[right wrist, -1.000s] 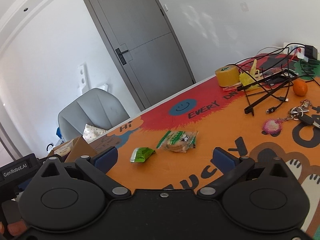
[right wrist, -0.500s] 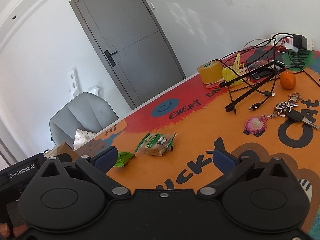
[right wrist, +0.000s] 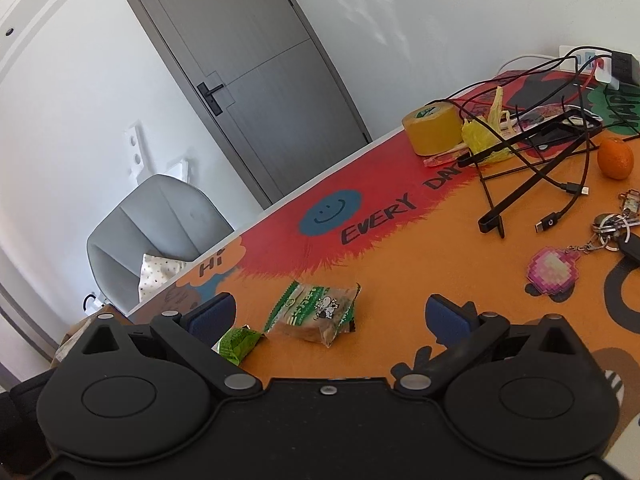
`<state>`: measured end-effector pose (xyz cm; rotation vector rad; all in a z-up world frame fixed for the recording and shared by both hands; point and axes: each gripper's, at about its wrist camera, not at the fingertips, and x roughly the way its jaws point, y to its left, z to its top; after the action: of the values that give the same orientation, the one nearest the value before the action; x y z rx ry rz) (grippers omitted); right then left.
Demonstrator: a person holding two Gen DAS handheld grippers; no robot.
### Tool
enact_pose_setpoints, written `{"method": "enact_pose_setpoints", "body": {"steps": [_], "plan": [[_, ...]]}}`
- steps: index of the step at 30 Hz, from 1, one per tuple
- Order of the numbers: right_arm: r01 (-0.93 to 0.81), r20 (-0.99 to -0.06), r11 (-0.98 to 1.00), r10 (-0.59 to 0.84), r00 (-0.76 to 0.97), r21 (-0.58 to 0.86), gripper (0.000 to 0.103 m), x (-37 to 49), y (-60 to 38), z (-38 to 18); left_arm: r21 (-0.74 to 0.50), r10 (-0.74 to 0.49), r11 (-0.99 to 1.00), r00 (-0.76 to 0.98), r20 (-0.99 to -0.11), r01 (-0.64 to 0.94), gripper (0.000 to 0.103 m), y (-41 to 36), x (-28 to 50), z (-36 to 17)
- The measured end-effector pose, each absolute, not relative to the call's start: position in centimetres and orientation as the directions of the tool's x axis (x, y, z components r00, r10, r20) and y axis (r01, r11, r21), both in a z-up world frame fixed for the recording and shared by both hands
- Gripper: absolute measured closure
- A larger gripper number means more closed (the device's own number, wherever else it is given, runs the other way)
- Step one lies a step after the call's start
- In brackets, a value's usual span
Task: Organize snacks
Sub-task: 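Move both tools back toward the green snack bag and green-printed bread pack, then grasp the green snack bag with the left tool while the right tool grasps the green-printed bread pack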
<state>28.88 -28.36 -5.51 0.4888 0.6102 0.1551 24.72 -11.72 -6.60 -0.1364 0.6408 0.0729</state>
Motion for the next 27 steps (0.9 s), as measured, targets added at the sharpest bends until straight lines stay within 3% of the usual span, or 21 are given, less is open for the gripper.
{"method": "enact_pose_setpoints", "body": {"steps": [12,14,20,22,27], "plan": [[0.037,-0.573,0.869,0.292,0.766,0.493,0.0,32.4,-27.7,-7.5,-0.102,0.033,0.987,0.768,-0.64,-0.127,0.009,-12.1,28.1,-9.3],[0.041,-0.579,0.871,0.289,0.762,0.489,0.0,32.8,-27.6,-7.6,-0.102,0.033,0.986,0.758,-0.651,-0.13,0.015,-12.3,28.6,-9.8],[0.044,-0.599,0.879,0.287,0.747,0.475,0.0,33.8,-27.0,-8.0,-0.141,0.011,0.979,0.728,-0.686,-0.147,0.046,-12.1,29.6,-11.4],[0.046,-0.609,0.886,0.279,0.742,0.462,0.0,34.1,-26.6,-8.1,-0.154,0.004,0.977,0.727,-0.686,-0.151,0.068,-11.9,29.6,-11.6],[0.043,-0.613,0.901,0.259,0.746,0.432,0.0,34.7,-25.4,-7.9,-0.19,-0.014,0.969,0.729,-0.684,-0.16,0.073,-10.7,29.5,-11.4]]}}
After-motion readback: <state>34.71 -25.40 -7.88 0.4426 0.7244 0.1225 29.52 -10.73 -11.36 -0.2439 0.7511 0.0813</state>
